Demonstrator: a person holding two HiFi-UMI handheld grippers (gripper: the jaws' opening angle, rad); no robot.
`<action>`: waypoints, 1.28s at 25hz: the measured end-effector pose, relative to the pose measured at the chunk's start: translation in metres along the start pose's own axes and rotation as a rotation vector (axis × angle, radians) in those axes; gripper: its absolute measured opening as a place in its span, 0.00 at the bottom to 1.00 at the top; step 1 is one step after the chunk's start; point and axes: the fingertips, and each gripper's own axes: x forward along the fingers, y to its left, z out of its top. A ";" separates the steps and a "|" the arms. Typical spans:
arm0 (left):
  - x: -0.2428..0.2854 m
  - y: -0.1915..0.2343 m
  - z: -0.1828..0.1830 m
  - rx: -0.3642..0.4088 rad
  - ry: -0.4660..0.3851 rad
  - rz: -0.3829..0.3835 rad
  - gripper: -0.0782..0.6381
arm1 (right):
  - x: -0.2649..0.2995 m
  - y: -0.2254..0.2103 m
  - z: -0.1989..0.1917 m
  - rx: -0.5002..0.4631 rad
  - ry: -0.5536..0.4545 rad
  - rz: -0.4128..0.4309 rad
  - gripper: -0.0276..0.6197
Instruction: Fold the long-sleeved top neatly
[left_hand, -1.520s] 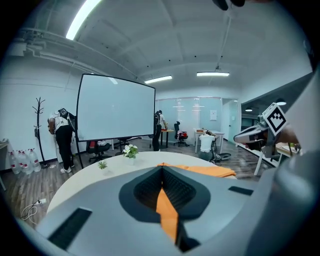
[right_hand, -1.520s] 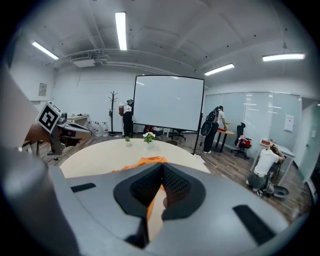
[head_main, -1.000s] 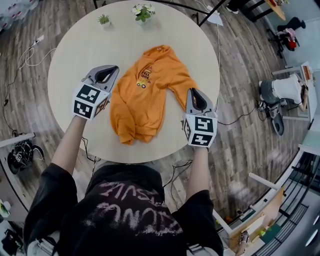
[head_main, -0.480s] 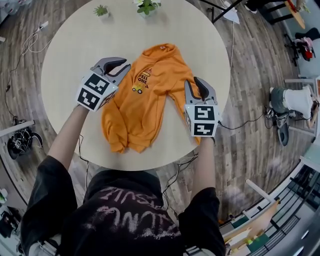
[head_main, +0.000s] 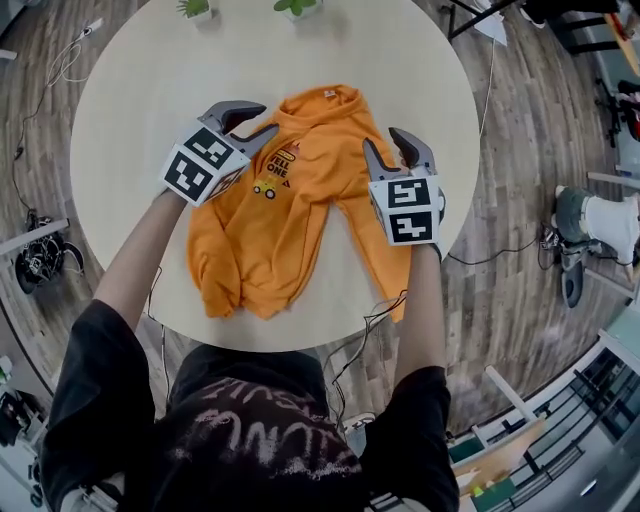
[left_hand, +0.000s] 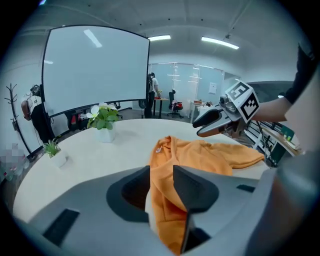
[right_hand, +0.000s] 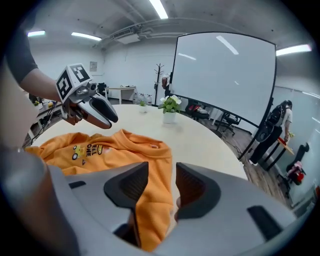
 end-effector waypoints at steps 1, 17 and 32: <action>0.005 0.001 -0.003 -0.007 0.011 -0.006 0.33 | 0.008 -0.003 -0.001 -0.008 0.008 0.014 0.32; 0.052 0.003 -0.031 -0.074 0.107 -0.131 0.34 | 0.087 0.000 -0.019 -0.027 0.103 0.227 0.31; 0.006 0.003 0.009 0.019 0.000 -0.090 0.18 | 0.037 -0.001 0.021 -0.085 -0.013 0.102 0.10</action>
